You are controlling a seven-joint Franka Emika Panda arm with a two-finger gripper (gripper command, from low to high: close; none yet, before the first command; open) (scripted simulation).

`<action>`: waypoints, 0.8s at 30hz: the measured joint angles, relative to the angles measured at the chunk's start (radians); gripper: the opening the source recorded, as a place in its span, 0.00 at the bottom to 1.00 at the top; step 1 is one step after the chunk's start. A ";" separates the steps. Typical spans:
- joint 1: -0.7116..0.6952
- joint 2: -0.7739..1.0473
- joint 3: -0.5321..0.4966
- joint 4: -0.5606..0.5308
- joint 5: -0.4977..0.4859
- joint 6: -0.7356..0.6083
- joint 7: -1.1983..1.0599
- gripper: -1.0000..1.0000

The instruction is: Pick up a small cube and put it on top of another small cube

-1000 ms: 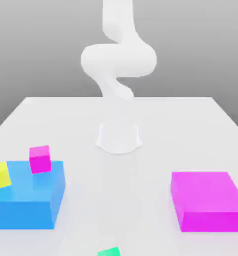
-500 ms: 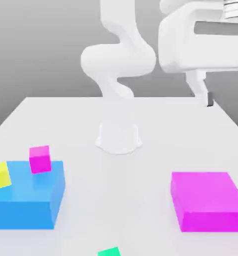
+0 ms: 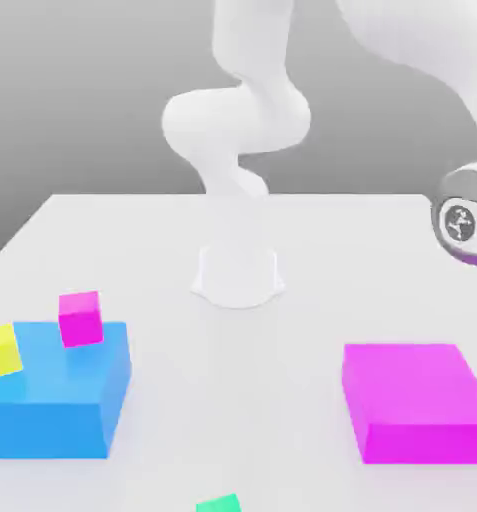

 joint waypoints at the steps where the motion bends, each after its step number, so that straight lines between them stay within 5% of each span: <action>1: 0.010 0.036 -0.007 0.008 -0.008 0.020 0.002 0.50; 3: 0.026 0.108 -0.023 0.026 -0.025 0.069 0.013 0.50; 4: 0.032 0.138 -0.030 0.034 -0.032 0.090 0.017 0.00; 15: 0.006 0.023 -0.010 0.000 0.003 0.008 -0.007 0.00; 24: -0.249 -0.175 -0.145 -0.199 0.129 0.020 -0.093 0.00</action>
